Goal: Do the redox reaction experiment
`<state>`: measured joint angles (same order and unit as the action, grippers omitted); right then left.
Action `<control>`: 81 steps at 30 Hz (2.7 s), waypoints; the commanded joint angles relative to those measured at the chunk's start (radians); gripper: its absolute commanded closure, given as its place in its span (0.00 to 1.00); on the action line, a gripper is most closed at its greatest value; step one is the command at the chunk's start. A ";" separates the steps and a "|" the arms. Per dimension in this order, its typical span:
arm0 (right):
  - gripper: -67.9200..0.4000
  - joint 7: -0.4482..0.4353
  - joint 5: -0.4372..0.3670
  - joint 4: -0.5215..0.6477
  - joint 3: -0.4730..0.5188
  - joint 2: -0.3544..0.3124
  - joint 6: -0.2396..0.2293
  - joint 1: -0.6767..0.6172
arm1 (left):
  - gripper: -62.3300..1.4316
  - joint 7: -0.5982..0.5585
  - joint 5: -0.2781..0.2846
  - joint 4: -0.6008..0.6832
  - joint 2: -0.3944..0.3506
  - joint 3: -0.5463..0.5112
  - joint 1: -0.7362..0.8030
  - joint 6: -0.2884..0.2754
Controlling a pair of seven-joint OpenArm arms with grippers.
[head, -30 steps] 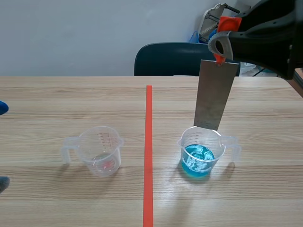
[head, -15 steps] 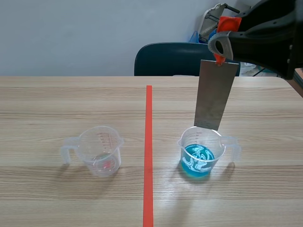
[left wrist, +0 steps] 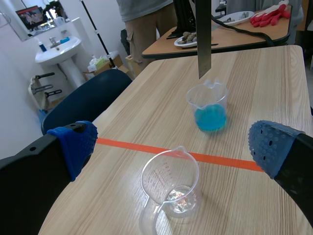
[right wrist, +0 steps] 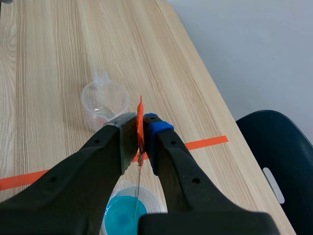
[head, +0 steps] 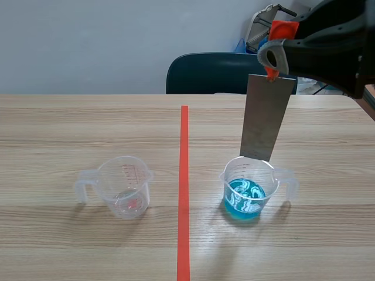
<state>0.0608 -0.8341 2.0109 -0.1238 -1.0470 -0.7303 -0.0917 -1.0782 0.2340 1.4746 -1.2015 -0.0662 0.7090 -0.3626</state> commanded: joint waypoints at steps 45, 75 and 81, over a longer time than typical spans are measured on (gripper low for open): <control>0.98 -0.016 -0.008 0.004 0.014 -0.005 0.000 0.020 | 0.00 0.005 0.009 0.013 0.026 -0.002 -0.006 0.001; 0.98 -0.015 -0.007 0.004 0.013 -0.005 0.000 0.019 | 0.00 0.005 0.009 0.013 0.026 -0.002 -0.006 0.001; 0.98 -0.018 -0.006 0.004 0.013 -0.005 0.000 -0.001 | 0.00 0.005 0.009 0.013 0.026 -0.002 -0.006 0.001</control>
<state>0.0605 -0.8341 2.0109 -0.1238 -1.0470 -0.7303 -0.0944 -1.0557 0.2329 1.4746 -1.1828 -0.0662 0.7090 -0.3630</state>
